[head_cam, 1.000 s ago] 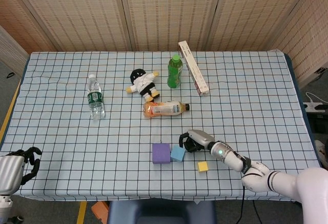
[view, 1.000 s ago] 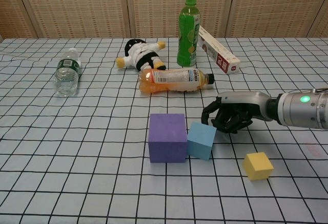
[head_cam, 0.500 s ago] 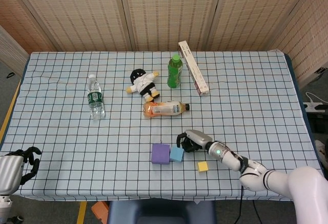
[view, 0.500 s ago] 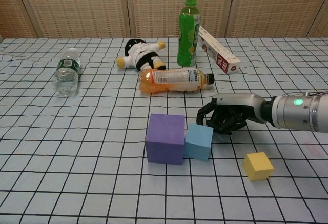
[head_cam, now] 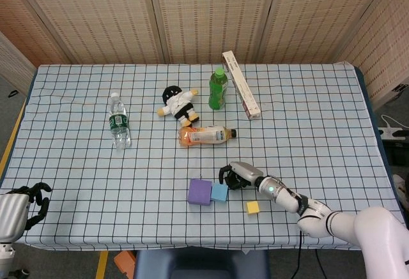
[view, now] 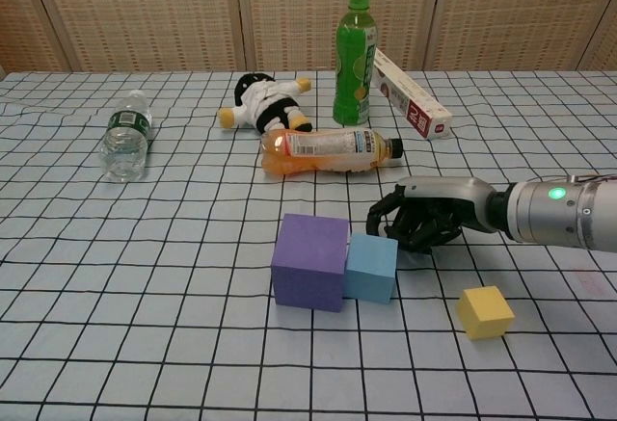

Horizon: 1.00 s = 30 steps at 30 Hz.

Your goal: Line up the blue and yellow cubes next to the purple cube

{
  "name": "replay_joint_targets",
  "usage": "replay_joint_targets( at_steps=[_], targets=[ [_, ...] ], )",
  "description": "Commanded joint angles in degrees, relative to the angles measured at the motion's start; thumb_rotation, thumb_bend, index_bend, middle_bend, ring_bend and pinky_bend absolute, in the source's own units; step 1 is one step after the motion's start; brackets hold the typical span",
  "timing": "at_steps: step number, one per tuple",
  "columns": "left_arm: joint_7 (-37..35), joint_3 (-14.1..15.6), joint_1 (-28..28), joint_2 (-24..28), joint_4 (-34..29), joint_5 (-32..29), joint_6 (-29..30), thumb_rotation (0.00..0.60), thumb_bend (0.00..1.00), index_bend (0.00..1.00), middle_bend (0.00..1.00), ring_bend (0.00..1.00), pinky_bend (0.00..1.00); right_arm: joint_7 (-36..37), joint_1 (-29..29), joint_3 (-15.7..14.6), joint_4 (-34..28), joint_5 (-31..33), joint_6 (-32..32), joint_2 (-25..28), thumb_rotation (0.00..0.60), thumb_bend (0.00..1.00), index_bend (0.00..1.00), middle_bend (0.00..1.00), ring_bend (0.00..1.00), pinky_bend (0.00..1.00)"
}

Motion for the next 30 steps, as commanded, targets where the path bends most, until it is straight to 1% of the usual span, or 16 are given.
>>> replay_joint_targets(
  at_steps=[1,13,30],
  targets=[
    [-0.17,-0.10,0.04,0.01,0.01,-0.14,0.10,0.600,0.49,0.45,0.64,0.56,0.65,0.74,0.17,-0.18,0.54,-0.05,0.29,-0.40,0.600,0.64,0.53,0.87,0.75,1.00],
    [-0.21,-0.05,0.02,0.00,0.05,-0.05,0.03,0.600,0.49,0.44,0.64,0.56,0.65,4.04,1.34,-1.17,2.71,-0.70,0.96,-1.61,0.600,0.64,0.53,0.87,0.75,1.00],
    [0.01,-0.05,0.02,-0.09,0.07,-0.24,-0.10,0.600,0.49,0.44,0.64,0.56,0.65,4.45,1.76,-2.34,2.55,-0.72,1.60,-1.60,0.600,0.64,0.53,0.87,0.75,1.00]
  ],
)
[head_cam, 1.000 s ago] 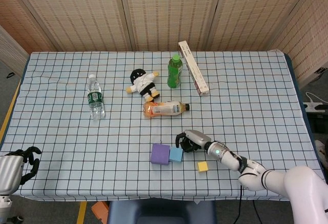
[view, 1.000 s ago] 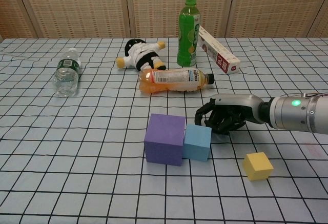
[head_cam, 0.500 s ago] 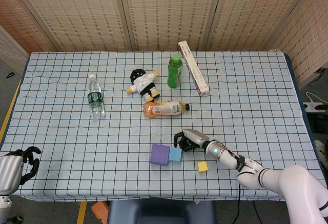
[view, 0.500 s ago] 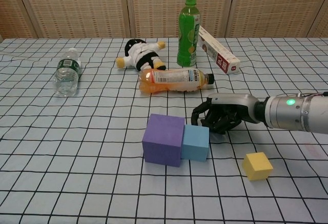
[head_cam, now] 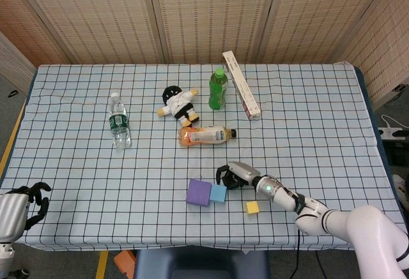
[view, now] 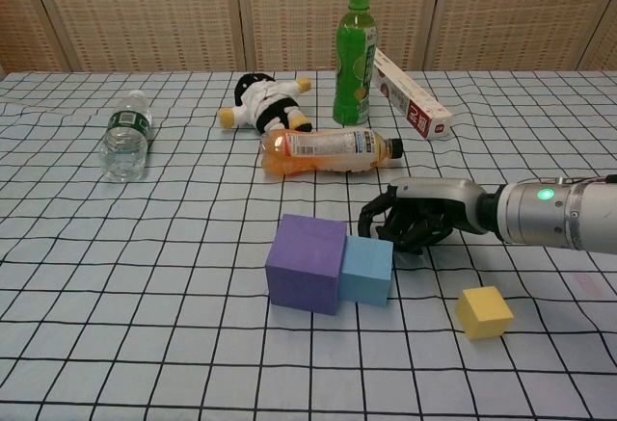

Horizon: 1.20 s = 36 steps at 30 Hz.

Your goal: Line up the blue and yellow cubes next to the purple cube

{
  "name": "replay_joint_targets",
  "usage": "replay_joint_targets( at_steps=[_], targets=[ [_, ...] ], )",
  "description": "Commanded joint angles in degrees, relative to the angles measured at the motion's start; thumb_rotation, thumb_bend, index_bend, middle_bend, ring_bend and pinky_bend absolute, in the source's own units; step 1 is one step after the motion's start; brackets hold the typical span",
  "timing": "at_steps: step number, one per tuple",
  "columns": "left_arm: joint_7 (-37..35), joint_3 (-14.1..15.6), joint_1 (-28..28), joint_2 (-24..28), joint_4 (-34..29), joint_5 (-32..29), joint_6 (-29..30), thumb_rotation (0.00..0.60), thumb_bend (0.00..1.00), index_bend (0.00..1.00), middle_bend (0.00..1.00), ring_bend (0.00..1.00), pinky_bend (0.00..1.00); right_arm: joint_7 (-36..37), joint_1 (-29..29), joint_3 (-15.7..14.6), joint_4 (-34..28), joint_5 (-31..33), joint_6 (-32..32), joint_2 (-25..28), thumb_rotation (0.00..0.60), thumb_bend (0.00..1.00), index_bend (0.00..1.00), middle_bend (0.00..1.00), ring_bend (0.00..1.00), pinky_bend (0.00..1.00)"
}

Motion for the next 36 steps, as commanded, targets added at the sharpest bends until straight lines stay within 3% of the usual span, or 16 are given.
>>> replay_joint_targets(
  at_steps=[1,13,22,26,32,36],
  targets=[
    [0.06,0.00,-0.02,-0.01,0.03,-0.05,-0.08,0.600,0.49,0.44,0.64,0.56,0.65,-0.14,0.03,-0.13,-0.22,0.00,0.11,0.14,0.600,0.64,0.53,0.87,0.75,1.00],
    [0.17,0.06,-0.02,0.02,-0.09,0.06,-0.08,0.600,0.49,0.44,0.64,0.56,0.65,-3.37,-0.44,-0.22,-1.28,0.90,0.63,1.48,0.600,0.65,0.53,0.87,0.75,1.00],
    [0.30,0.08,0.01,0.09,-0.24,0.21,0.03,0.600,0.49,0.44,0.64,0.56,0.65,-10.55,-3.27,1.42,-3.30,4.46,2.65,4.18,0.600,0.63,0.50,0.87,0.75,1.00],
    [0.50,0.15,-0.04,0.11,-0.29,0.32,-0.08,0.600,0.49,0.44,0.64,0.56,0.65,-16.73,-5.37,2.35,-6.97,6.42,4.91,6.64,0.600,0.48,0.49,0.87,0.75,1.00],
    [0.59,0.14,-0.02,0.15,-0.42,0.34,-0.03,0.600,0.49,0.44,0.64,0.56,0.65,-38.38,-9.88,3.02,-17.00,12.84,8.28,13.25,0.600,0.24,0.44,0.87,0.75,1.00],
    [0.63,0.13,0.01,0.21,-0.48,0.29,0.01,0.600,0.49,0.44,0.64,0.56,0.65,-49.91,-12.21,2.37,-22.78,17.55,8.95,16.82,0.600,0.15,0.42,0.87,0.75,1.00]
  ],
)
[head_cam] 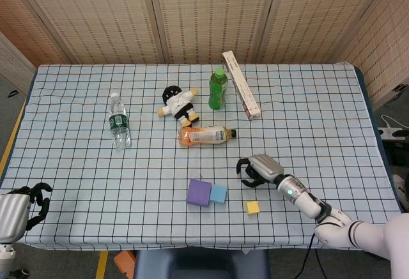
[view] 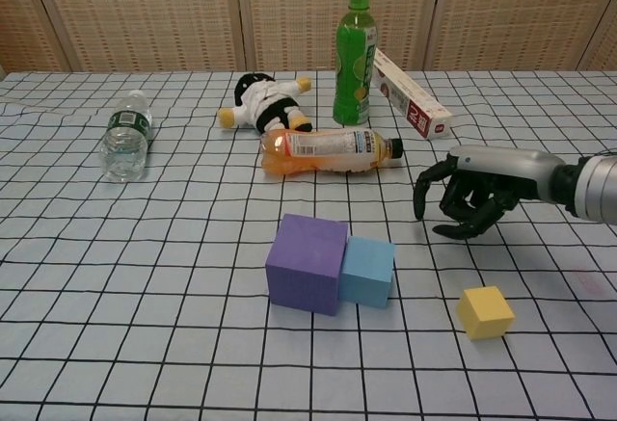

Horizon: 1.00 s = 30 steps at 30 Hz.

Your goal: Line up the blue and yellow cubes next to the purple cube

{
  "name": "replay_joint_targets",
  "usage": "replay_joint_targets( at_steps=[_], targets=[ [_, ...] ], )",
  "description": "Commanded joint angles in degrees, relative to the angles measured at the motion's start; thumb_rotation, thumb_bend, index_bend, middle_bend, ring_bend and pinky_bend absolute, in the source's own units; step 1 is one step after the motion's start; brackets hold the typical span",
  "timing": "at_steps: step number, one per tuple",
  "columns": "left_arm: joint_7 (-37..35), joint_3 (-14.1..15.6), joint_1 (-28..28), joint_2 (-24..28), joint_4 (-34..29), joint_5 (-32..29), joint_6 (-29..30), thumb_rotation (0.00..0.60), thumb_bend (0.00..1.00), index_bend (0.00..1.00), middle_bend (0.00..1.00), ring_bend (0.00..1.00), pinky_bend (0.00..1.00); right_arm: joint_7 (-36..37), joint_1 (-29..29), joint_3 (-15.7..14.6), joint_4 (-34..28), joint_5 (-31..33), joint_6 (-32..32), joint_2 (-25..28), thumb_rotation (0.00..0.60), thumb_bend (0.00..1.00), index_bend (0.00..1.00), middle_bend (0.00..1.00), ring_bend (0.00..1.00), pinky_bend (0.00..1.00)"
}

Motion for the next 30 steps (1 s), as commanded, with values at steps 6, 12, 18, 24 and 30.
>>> replay_joint_targets(
  at_steps=[6,12,18,24,30],
  targets=[
    [0.23,-0.11,0.10,0.09,-0.18,-0.08,0.26,0.600,0.49,0.44,0.64,0.56,0.65,-15.44,-5.41,-1.21,-15.17,7.48,-0.10,11.00,0.600,0.09,0.40,0.87,0.75,1.00],
    [0.38,-0.05,-0.01,-0.03,-0.05,-0.26,-0.15,0.600,0.49,0.44,0.64,0.56,0.65,-13.93,-7.04,-2.04,-17.35,3.66,1.10,13.33,0.600,0.07,0.40,0.87,0.75,1.00],
    [0.39,-0.10,-0.02,-0.06,0.00,-0.41,-0.19,0.600,0.49,0.44,0.64,0.56,0.65,-9.80,-6.76,-2.88,-17.77,1.78,-2.62,14.01,0.600,0.05,0.40,0.87,0.75,1.00],
    [0.37,-0.26,0.06,-0.10,0.09,-0.90,-0.19,0.600,0.49,0.44,0.64,0.56,0.65,-5.48,-6.18,-3.43,-17.37,-1.85,-4.52,14.24,0.600,0.03,0.37,0.87,0.75,1.00],
    [0.51,-0.19,-0.01,-0.11,0.07,-0.88,-0.37,0.600,0.49,0.44,0.64,0.56,0.65,-1.65,-5.89,-4.05,-17.65,-4.96,-4.85,14.69,0.600,0.02,0.31,0.87,0.75,1.00]
  ],
)
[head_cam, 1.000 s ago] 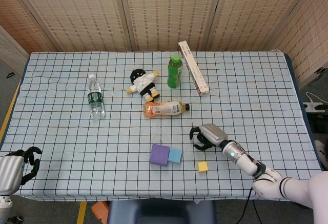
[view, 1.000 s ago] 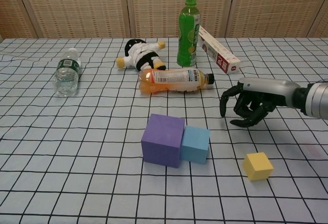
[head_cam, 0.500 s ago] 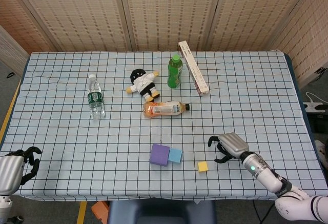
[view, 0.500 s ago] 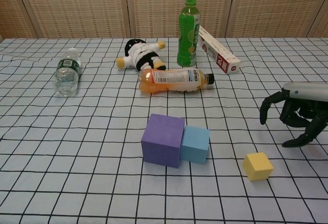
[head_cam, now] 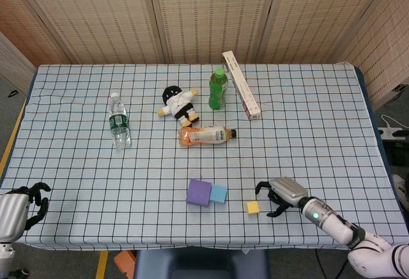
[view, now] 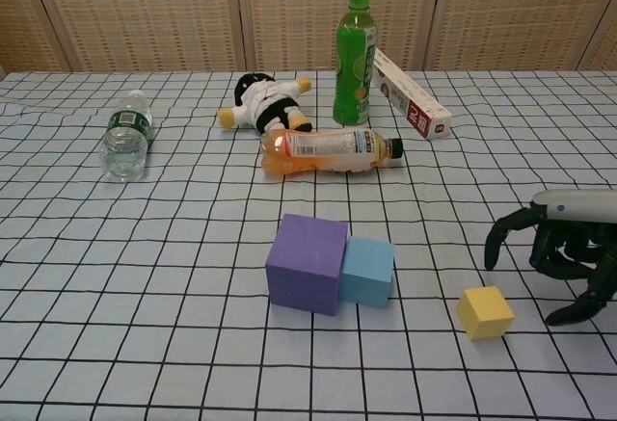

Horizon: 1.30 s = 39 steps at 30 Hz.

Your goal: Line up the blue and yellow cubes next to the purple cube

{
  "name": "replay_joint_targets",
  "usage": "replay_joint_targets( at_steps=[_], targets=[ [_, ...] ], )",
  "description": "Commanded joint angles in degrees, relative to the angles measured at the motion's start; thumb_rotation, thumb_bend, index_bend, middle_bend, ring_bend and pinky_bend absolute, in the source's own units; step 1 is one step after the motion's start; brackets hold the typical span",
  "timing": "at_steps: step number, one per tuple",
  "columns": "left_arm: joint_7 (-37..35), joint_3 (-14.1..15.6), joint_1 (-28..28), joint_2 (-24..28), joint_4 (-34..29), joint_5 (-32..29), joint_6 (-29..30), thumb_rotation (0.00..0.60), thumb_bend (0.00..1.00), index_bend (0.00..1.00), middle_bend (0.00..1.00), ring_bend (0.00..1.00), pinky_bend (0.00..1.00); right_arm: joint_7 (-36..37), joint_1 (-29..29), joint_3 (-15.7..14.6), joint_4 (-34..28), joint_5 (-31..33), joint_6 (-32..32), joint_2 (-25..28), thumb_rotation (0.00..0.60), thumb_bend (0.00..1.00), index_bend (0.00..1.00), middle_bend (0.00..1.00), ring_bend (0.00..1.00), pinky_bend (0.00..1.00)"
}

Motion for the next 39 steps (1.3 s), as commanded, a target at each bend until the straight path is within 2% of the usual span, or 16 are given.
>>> replay_joint_targets(
  at_steps=[1,9,20,26,39],
  targets=[
    [0.01,-0.01,0.02,0.01,-0.09,0.00,0.07,0.600,0.49,0.44,0.64,0.56,0.65,1.68,0.16,-0.42,0.01,-1.52,-0.11,0.12,0.600,0.02,0.31,0.87,0.75,1.00],
    [-0.12,-0.06,0.05,0.05,-0.17,-0.08,0.12,0.600,0.49,0.44,0.64,0.56,0.65,4.33,0.12,-0.86,2.14,-4.05,0.52,-2.23,0.600,0.02,0.33,0.87,0.75,1.00],
    [-0.75,-0.15,0.20,0.23,-0.25,0.09,0.56,0.600,0.49,0.44,0.64,0.56,0.65,5.57,-0.19,-0.69,5.01,-5.02,2.07,-5.35,0.600,0.02,0.50,0.89,0.78,1.00],
    [-0.70,-0.11,0.17,0.21,-0.28,0.15,0.46,0.600,0.49,0.44,0.64,0.56,0.65,5.26,-0.65,-0.56,5.49,-4.80,3.07,-5.79,0.600,0.07,0.56,0.90,0.79,1.00],
    [-0.35,0.07,0.07,0.13,-0.34,0.46,0.28,0.600,0.49,0.44,0.64,0.56,0.65,7.35,-1.35,1.92,7.53,-3.32,5.83,-8.60,0.600,0.10,0.58,0.90,0.79,1.00]
  ],
)
